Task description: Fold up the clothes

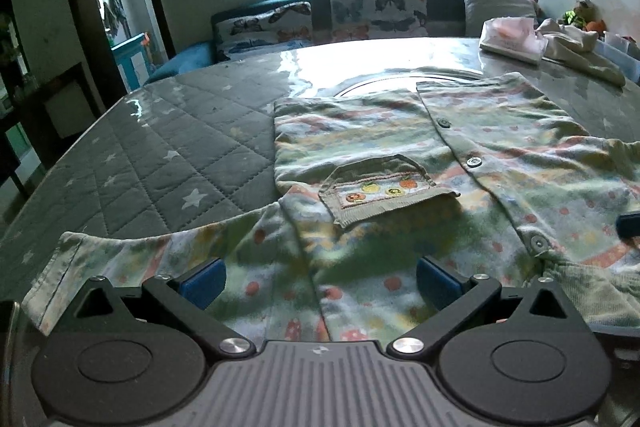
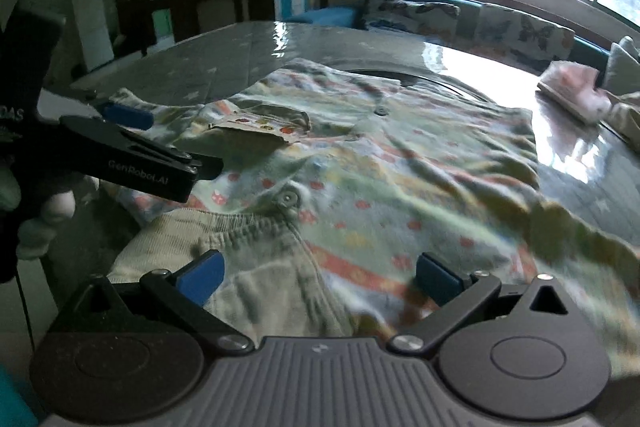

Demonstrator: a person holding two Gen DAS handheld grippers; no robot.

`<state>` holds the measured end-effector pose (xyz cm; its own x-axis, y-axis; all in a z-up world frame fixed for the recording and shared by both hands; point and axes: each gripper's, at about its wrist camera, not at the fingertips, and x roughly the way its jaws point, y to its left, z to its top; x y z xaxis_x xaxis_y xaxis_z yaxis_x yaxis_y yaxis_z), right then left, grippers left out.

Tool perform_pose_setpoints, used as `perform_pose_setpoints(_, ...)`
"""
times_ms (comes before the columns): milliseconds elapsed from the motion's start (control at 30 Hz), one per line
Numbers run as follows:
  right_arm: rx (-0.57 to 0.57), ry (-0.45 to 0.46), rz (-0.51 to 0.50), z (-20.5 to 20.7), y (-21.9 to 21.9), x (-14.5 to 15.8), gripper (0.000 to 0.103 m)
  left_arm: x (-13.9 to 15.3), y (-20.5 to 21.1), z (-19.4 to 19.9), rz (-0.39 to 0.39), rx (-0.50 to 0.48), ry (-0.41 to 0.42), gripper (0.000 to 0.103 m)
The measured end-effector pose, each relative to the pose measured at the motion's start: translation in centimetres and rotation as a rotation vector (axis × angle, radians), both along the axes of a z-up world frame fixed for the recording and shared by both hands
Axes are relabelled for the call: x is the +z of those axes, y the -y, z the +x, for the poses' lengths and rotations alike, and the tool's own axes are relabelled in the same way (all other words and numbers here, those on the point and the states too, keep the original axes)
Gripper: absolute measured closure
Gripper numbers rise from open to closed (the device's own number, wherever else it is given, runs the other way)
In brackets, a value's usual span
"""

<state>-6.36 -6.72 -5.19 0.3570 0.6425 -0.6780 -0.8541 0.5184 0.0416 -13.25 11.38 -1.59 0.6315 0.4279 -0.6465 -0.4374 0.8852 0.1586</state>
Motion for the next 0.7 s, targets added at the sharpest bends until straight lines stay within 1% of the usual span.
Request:
perform_pose_setpoints(267, 0.022, 0.045, -0.02, -2.0, 2.2, -0.3, 0.0, 0.0, 0.1, -0.3, 0.0, 0.01, 0.005, 0.0)
perform_pose_setpoints(333, 0.037, 0.045, -0.034, -2.1, 2.5, 0.2, 0.0, 0.0, 0.2, -0.4, 0.0, 0.008, -0.001, 0.0)
perform_pose_setpoints(400, 0.032, 0.054, -0.023, -2.0, 3.0, 1.0, 0.0, 0.2, 0.2, -0.5, -0.002, 0.009, -0.012, 0.0)
perform_pose_setpoints(500, 0.0, 0.051, 0.021, -1.1, 3.7, 2.2, 0.0, 0.5, 0.1, -0.6, -0.006, 0.016, -0.026, 0.0)
perform_pose_setpoints(567, -0.048, 0.058, 0.045, 0.0, 3.8, 2.6, 0.0, 1.1, 0.4, -0.7, -0.012, 0.013, -0.013, 0.0)
perform_pose_setpoints(700, -0.111, 0.019, 0.041, 2.1, 3.5, 1.3, 0.0, 1.9, 1.4, -0.9, -0.025, -0.033, 0.014, 0.0)
